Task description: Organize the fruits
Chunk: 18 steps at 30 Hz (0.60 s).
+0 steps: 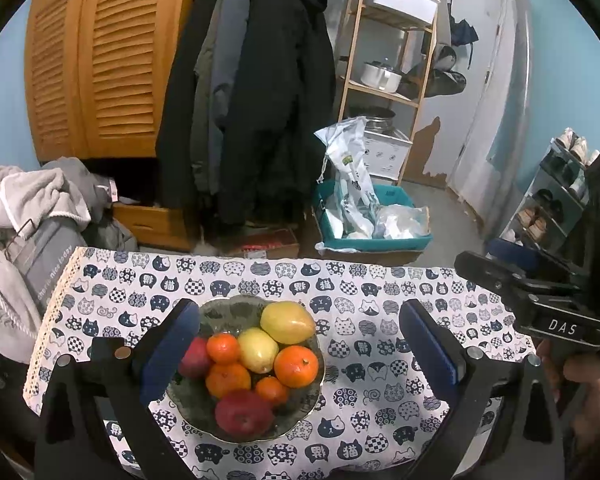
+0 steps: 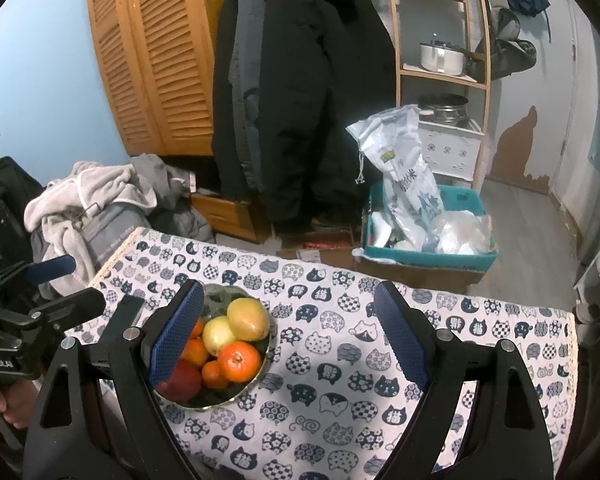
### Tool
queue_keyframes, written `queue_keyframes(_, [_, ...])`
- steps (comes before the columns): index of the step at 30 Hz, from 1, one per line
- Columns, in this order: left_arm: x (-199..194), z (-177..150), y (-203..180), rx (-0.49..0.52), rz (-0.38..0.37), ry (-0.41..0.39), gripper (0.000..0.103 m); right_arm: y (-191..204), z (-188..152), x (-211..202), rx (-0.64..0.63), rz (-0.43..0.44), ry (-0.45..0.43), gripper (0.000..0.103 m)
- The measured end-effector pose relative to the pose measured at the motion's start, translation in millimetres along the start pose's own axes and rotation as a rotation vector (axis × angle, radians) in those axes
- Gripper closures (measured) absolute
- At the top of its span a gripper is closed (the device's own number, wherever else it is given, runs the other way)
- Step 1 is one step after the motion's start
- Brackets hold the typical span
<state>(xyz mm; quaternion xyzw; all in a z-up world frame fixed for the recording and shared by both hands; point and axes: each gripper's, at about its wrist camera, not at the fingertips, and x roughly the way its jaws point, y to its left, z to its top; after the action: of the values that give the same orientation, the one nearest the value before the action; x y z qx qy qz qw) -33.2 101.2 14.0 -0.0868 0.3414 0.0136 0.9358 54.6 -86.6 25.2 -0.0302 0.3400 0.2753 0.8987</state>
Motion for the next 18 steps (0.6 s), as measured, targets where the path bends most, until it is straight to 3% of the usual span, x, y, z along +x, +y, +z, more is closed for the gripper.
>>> queue_keyframes(18, [-1.1, -0.4, -5.9, 0.035, 0.027, 0.001, 0.002, 1.9, 0.0, 0.5, -0.002, 0.0, 0.003, 0.017])
